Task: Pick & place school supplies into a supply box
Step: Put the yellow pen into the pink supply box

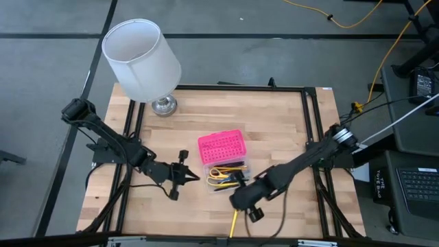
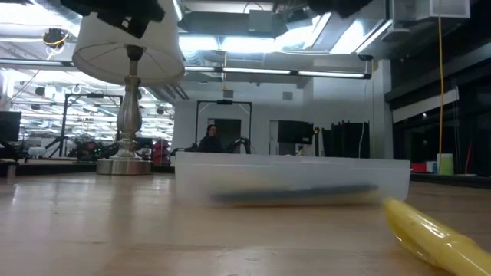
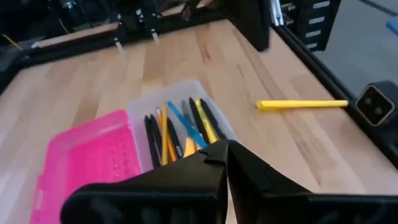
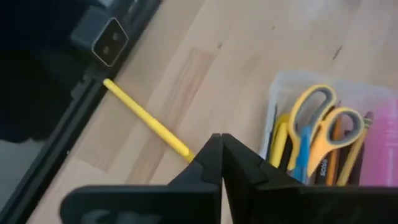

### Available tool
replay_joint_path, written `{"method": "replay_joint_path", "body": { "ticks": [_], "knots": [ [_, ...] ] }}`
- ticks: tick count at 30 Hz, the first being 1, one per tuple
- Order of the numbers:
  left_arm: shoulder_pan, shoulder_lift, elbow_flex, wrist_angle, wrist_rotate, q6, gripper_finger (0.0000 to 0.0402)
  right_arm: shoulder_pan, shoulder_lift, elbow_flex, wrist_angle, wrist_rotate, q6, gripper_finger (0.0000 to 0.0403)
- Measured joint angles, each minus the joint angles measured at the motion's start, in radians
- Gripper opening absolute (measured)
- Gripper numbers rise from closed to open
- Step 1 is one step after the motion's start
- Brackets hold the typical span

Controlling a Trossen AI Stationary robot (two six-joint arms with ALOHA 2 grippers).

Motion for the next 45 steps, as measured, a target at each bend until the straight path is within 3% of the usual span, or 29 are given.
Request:
{"method": "replay_joint_path", "body": {
  "ticks": [7,13,26,34,45],
  "knots": [
    [0.002,-0.001,-0.001,0.016,0.022,-0.01,0.0006,0.008,0.197,0.297,-0.317,0.001,0.022,0.001],
    [0.001,-0.001,-0.001,0.016,0.029,-0.01,0.0006,0.026,0.279,0.411,-0.406,0.0,-0.001,0.0017],
    [0.001,-0.001,-0.001,0.016,0.031,-0.01,0.0006,0.047,0.318,0.408,-0.379,0.034,-0.108,0.0082],
    [0.003,0.0,-0.001,0.015,0.03,0.007,0.0006,0.047,0.327,0.374,-0.328,-0.033,-0.136,0.0133],
    [0.003,0.0,-0.001,0.015,0.029,0.016,0.0006,0.053,0.327,0.229,-0.21,-0.059,-0.216,0.0143]
  ]
}}
